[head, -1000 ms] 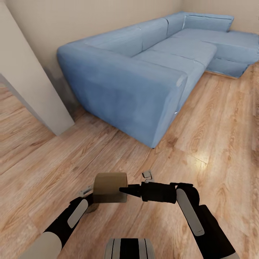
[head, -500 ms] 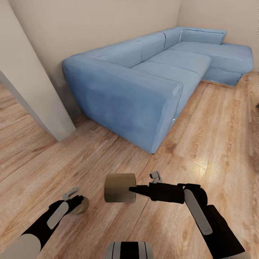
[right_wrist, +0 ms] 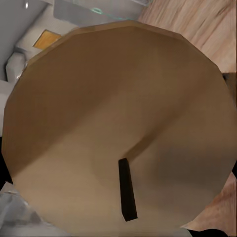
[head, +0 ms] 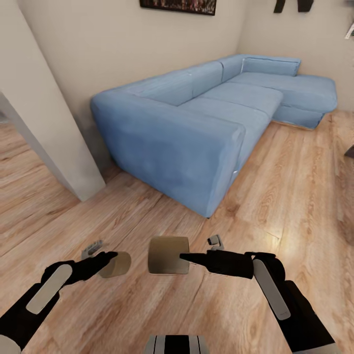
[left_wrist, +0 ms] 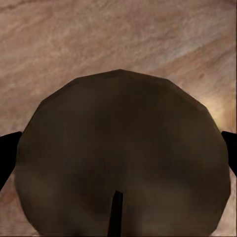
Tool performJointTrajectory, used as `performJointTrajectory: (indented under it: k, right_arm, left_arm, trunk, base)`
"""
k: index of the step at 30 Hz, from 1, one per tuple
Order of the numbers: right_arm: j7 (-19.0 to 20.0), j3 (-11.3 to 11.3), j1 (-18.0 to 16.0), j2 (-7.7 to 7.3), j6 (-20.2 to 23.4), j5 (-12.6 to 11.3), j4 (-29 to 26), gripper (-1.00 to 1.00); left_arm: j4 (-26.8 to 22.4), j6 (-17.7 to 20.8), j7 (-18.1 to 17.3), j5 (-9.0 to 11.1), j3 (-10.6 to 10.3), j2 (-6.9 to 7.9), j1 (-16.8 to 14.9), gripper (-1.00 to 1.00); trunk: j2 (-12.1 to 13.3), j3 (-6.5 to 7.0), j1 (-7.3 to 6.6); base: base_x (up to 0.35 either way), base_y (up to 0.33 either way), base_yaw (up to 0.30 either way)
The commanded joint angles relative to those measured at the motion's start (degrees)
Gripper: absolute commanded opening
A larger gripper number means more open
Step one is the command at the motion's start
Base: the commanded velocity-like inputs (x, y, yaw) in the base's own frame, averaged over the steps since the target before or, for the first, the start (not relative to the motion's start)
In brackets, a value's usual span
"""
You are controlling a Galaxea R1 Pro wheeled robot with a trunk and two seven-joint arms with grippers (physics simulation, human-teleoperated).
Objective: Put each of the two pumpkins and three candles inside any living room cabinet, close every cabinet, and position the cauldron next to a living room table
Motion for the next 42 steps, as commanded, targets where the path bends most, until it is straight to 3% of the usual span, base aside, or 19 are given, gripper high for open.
performJointTrajectory:
  k: [1,3,7,12,19,23,26,31,42]
  right_arm:
    - [0.0,-0.2,0.0,-0.03,0.3,-0.2,0.1,-1.00]
    - [-0.1,-1.8,0.0,-0.02,0.3,0.0,0.3,-1.00]
    - [-0.2,-3.9,0.0,-0.02,0.3,0.1,1.3,-1.00]
    - [-0.1,-4.2,0.0,0.02,0.3,0.1,2.6,-1.00]
    - [0.1,-4.2,0.0,0.05,0.2,0.2,3.7,-1.00]
    - [0.1,-4.1,0.0,0.19,0.1,0.3,3.9,-1.00]
    - [0.0,-4.1,0.0,0.35,0.1,0.2,4.2,-1.00]
    - [0.0,-4.2,0.0,0.44,0.0,0.3,5.0,-1.00]
    - [0.1,-4.3,0.0,0.08,0.1,0.2,5.5,-1.00]
  left_arm:
    - [-0.9,0.4,0.6,0.9,-0.1,0.45,0.3,-1.00]
    - [-3.0,1.0,0.6,3.5,-0.1,1.61,1.1,-1.00]
    - [-3.9,4.7,0.8,5.6,1.1,2.28,1.5,-1.00]
    - [-3.5,8.1,1.1,5.7,6.2,2.36,1.5,-1.00]
    - [-3.3,8.3,1.2,5.7,6.8,2.33,1.5,-1.00]
    - [-3.2,8.3,3.5,5.8,7.0,2.26,1.5,-1.00]
    - [-3.1,8.3,4.9,5.9,8.9,2.17,1.5,-1.00]
    - [-2.8,8.3,5.4,6.1,11.0,2.14,1.5,-1.00]
    - [-2.7,8.3,5.5,6.1,11.2,2.15,1.5,-1.00]
  trunk:
    - [0.0,0.18,-0.03]
    - [0.0,0.62,-0.08]
    - [0.1,1.51,-0.18]
    - [0.1,2.62,-0.31]
    - [0.2,4.17,-0.49]
    - [0.3,5.20,-0.59]
    - [0.3,6.00,-0.67]
    - [0.4,7.33,-0.80]
    - [0.5,10.26,-1.08]
  base:
    - [0.000,0.000,0.000]
    - [0.000,0.000,0.000]
    - [0.000,0.000,0.000]
    - [0.000,0.000,0.000]
    - [0.000,0.000,-0.001]
    - [0.000,0.000,-0.136]
    - [-0.036,0.000,-0.230]
    - [-0.263,0.000,-0.251]
    - [-0.338,0.000,-0.256]
